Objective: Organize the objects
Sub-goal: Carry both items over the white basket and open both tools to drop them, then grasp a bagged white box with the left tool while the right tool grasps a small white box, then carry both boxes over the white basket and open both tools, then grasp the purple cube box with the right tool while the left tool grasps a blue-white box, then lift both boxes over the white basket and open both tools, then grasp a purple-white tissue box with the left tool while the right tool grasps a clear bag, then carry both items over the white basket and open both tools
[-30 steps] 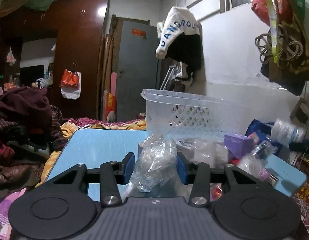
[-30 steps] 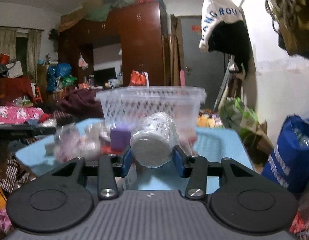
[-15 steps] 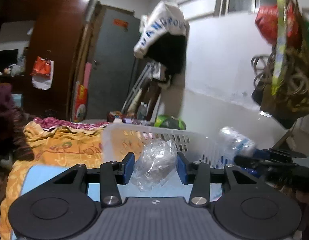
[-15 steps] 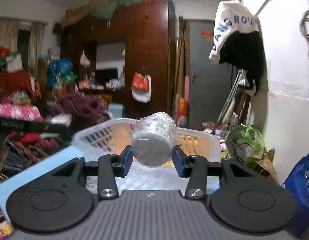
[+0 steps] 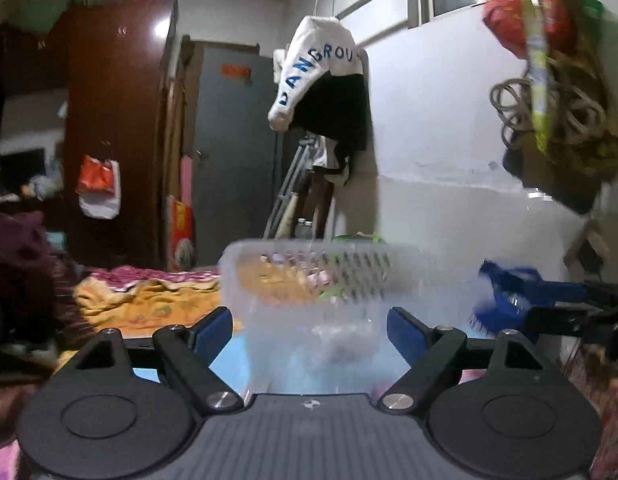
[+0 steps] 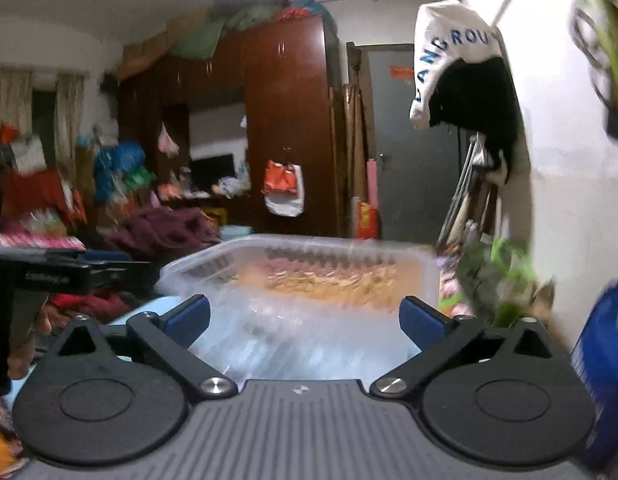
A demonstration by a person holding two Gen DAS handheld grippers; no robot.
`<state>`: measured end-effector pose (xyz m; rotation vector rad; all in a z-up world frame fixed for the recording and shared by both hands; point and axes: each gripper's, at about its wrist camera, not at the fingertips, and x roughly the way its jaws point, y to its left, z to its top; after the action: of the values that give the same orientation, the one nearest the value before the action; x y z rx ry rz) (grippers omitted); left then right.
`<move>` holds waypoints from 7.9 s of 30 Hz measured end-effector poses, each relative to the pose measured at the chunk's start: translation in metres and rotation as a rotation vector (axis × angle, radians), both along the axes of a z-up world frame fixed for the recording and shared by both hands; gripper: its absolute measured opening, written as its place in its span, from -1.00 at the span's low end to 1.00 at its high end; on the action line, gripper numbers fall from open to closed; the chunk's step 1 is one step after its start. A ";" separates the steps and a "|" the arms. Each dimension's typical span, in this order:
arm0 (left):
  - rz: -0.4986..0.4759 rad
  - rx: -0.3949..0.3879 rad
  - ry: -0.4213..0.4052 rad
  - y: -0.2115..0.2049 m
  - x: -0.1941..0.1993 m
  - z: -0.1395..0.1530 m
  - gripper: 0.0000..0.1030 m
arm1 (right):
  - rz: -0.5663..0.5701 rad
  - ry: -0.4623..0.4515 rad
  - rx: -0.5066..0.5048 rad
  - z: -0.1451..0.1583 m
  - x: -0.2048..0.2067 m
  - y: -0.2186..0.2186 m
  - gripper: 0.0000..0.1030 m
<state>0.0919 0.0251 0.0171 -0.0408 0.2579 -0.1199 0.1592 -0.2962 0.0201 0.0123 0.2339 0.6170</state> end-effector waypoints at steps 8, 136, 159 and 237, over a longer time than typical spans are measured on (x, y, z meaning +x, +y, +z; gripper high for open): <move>0.101 -0.026 0.057 0.032 -0.076 -0.058 0.69 | -0.001 0.073 0.040 -0.079 -0.071 -0.032 0.91; 0.107 -0.153 0.212 0.051 0.001 -0.084 -0.15 | 0.071 0.075 -0.030 -0.038 -0.008 0.034 -0.11; -0.015 0.006 0.063 -0.009 0.132 0.041 0.41 | -0.036 -0.109 -0.132 0.057 0.081 0.065 0.73; -0.044 0.021 0.079 -0.020 0.149 0.048 0.52 | -0.040 -0.034 -0.032 0.047 0.113 0.057 0.00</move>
<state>0.2407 0.0054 0.0648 -0.0192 0.3392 -0.1597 0.2719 -0.2394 0.0669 -0.0240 0.2099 0.5734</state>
